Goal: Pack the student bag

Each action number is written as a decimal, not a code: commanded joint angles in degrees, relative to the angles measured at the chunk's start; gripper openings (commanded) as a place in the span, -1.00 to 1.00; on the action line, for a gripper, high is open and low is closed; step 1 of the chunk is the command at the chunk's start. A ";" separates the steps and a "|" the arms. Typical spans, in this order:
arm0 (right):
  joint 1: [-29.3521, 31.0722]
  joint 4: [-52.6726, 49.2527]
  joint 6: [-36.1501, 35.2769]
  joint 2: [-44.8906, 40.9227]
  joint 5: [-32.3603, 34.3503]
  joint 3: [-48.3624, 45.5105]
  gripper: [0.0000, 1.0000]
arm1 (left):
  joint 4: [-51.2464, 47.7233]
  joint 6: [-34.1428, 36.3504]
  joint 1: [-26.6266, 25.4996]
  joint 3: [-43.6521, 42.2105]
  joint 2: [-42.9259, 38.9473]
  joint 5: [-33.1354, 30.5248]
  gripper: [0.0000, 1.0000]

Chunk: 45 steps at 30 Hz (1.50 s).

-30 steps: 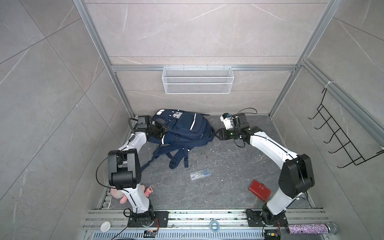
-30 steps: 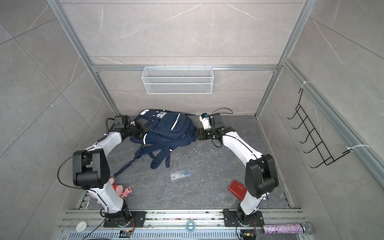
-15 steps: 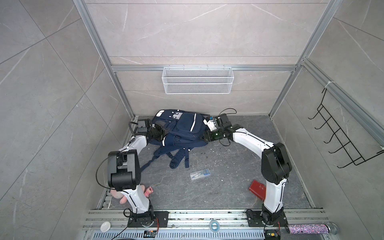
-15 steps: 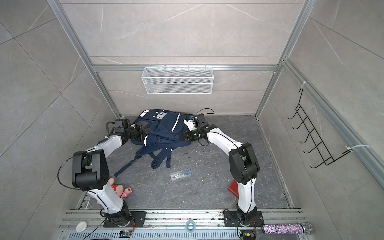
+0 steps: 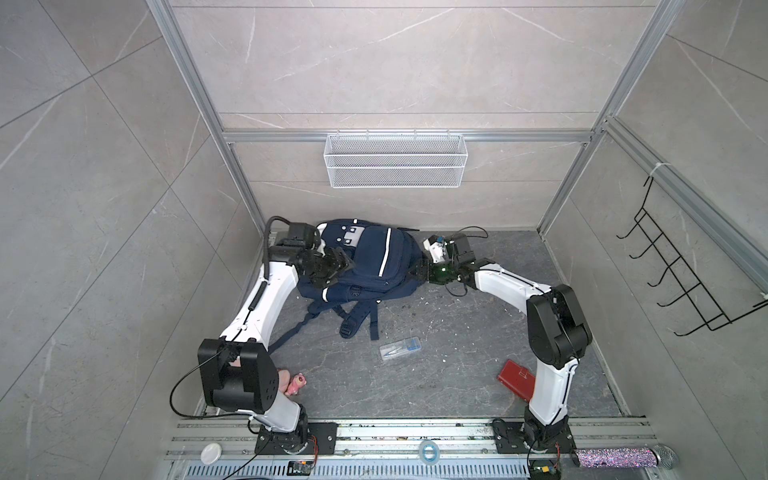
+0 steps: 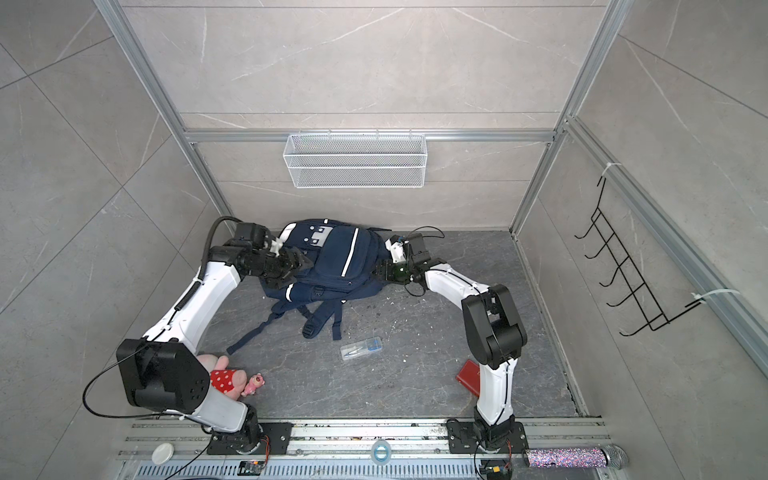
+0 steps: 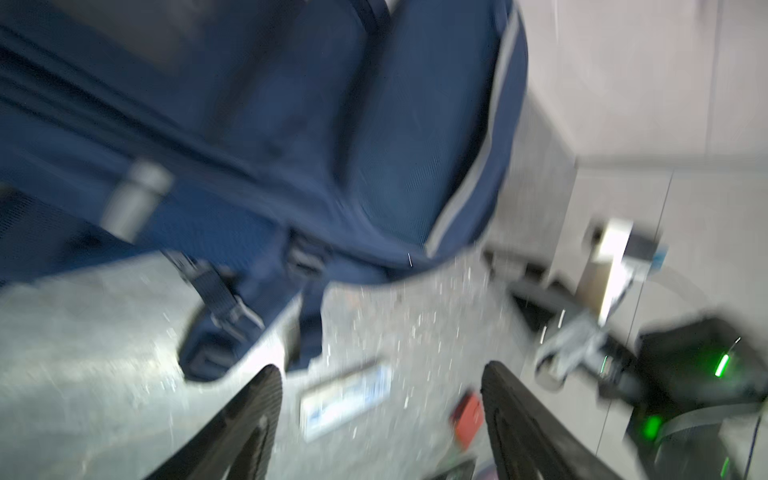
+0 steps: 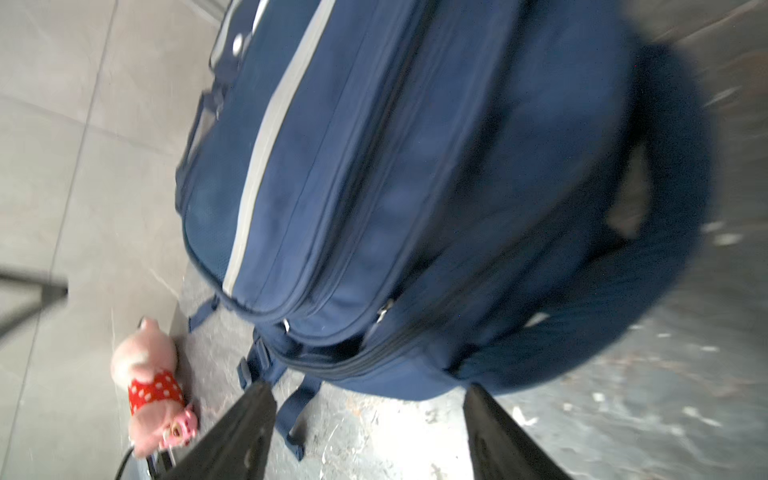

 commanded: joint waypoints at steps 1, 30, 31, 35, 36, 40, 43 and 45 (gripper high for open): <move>-0.57 2.35 2.73 -3.53 0.54 2.01 0.50 | -0.91 0.23 -4.52 -2.33 -0.07 3.58 0.64; -2.55 -1.70 2.52 -10.44 3.01 -4.76 0.52 | 50.99 -42.00 -5.24 -14.11 19.94 0.68 -0.09; -2.44 -1.32 2.84 -10.82 3.50 -5.54 0.52 | 50.82 -42.26 -5.25 -13.99 20.30 0.20 -0.17; -2.50 -1.01 2.99 -11.70 4.42 -7.01 0.52 | 51.58 -43.19 -5.15 -13.93 21.60 -0.44 -0.45; -2.49 -1.38 2.61 -11.89 4.61 -6.98 0.52 | 51.60 -43.24 -5.15 -13.82 21.72 -0.40 -0.62; -2.51 -3.13 0.45 -12.59 5.76 -6.71 0.52 | 51.59 -40.93 -5.09 -12.22 20.97 1.03 -1.00; -2.47 -4.40 -1.86 -12.44 5.50 -4.96 0.52 | 49.45 -37.45 -4.81 -10.31 18.64 2.19 -1.00; -2.53 -5.49 -4.20 -11.87 4.48 -2.58 0.52 | 50.33 -36.86 -4.28 -10.20 16.21 3.24 -1.00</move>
